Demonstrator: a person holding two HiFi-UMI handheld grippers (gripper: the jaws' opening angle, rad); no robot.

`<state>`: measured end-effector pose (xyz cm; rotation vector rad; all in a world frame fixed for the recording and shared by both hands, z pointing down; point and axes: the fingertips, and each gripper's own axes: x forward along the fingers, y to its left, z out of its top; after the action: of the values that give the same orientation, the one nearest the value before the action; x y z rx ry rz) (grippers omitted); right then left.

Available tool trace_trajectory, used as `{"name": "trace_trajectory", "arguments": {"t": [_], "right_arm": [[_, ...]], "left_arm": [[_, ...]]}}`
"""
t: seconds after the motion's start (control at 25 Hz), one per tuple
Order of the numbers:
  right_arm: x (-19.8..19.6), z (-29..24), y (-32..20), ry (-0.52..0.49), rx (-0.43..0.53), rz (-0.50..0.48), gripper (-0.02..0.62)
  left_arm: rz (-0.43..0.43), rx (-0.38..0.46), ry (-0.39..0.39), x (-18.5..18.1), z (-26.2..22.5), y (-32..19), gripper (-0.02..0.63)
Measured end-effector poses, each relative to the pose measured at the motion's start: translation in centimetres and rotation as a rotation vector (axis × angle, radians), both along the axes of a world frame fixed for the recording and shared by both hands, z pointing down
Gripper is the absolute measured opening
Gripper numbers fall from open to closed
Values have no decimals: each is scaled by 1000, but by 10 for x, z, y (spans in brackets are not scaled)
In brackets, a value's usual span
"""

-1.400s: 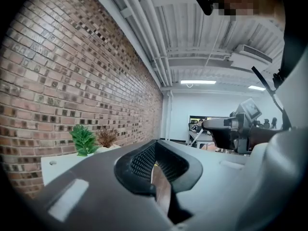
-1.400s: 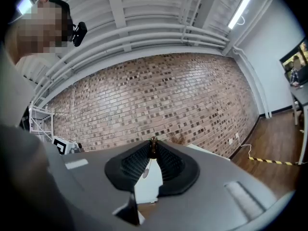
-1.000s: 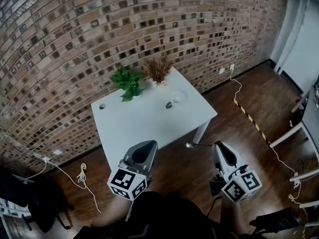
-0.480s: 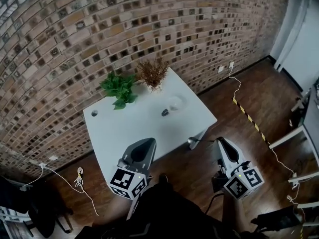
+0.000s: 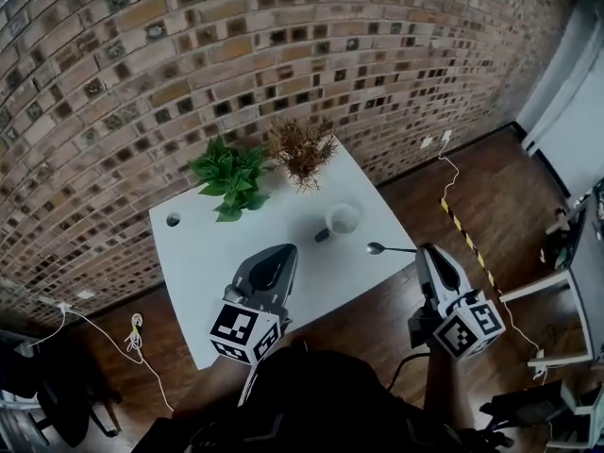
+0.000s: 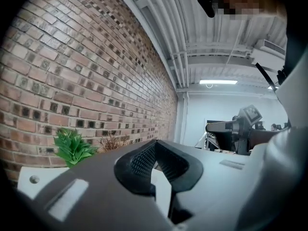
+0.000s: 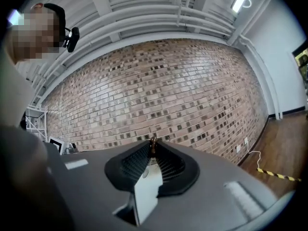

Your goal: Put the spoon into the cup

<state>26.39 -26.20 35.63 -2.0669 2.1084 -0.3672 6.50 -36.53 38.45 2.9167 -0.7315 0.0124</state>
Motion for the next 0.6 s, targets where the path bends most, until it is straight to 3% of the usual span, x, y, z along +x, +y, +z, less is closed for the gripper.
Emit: {"name": "trace_trajectory", "arguments": {"t": [0.36, 0.6], "right_arm": [[37, 25, -72, -9, -72, -41, 51], [67, 52, -120, -14, -99, -176, 49]], "left_arm": [[-70, -44, -20, 13, 15, -48, -6], [-200, -66, -56, 31, 28, -64, -6]]}}
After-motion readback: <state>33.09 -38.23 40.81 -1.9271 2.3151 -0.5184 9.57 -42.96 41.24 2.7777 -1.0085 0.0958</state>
